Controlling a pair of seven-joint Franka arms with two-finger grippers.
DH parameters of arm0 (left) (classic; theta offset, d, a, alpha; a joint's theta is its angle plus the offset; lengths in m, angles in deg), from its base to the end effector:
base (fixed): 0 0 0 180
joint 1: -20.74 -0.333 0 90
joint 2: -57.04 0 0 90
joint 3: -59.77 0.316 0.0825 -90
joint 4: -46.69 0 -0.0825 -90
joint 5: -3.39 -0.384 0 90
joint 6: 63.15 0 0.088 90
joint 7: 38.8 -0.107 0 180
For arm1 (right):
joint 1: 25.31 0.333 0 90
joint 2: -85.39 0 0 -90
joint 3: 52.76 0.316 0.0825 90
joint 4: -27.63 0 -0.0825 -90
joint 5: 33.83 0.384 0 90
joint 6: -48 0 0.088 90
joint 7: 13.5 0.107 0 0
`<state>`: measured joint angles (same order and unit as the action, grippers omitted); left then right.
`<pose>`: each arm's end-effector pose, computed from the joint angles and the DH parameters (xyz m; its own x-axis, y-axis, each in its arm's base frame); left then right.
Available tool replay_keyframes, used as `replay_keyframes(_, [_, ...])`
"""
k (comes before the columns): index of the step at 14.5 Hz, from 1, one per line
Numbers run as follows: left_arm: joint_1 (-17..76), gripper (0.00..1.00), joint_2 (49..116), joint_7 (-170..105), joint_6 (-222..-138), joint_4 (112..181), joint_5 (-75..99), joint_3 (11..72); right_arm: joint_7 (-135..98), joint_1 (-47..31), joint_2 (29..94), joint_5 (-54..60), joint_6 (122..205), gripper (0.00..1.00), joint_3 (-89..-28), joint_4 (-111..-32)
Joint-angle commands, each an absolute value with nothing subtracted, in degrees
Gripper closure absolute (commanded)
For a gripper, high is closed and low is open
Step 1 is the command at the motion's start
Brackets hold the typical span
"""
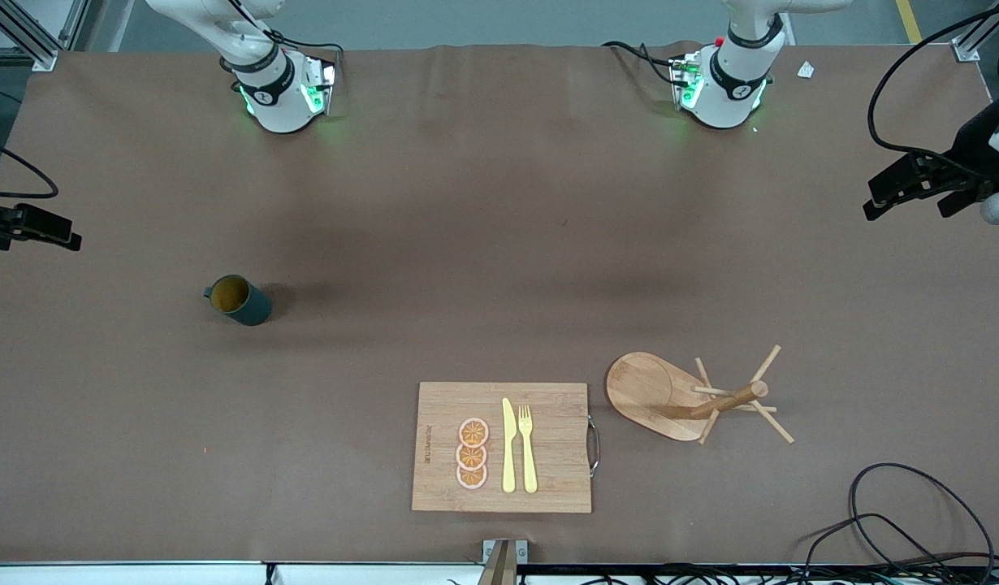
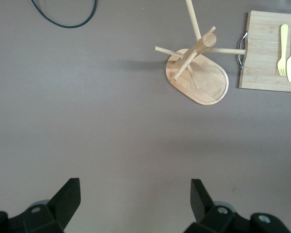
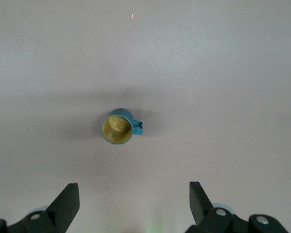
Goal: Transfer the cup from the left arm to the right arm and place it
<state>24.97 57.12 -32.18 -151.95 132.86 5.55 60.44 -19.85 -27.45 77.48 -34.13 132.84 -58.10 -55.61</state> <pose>0.5521 -0.0385 0.6534 0.9978 0.0526 0.0399 0.0509 -0.9978 0.0425 0.5818 -0.0731 0.5937 0.9937 -0.0199 -0.1106 -0.0194 -0.9998 0.0058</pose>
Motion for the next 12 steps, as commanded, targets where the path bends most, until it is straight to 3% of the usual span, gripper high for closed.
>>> replay_keyframes(1, [24.6,0.0,56.0,-32.8,-151.3,133.2,4.6,60.2,-18.5,-27.7,76.9,-33.0,131.9,0.0,-57.5,-54.1])
replay_keyframes(5, [24.6,0.0,55.9,-32.9,-151.3,133.2,4.5,60.2,-18.8,-27.3,78.7,-33.0,127.3,0.0,-57.2,-54.5])
replay_keyframes(12, [24.7,0.0,55.9,-32.4,-151.4,133.2,4.6,60.0,-19.4,-26.7,86.1,-33.8,127.3,0.0,-57.2,-60.5])
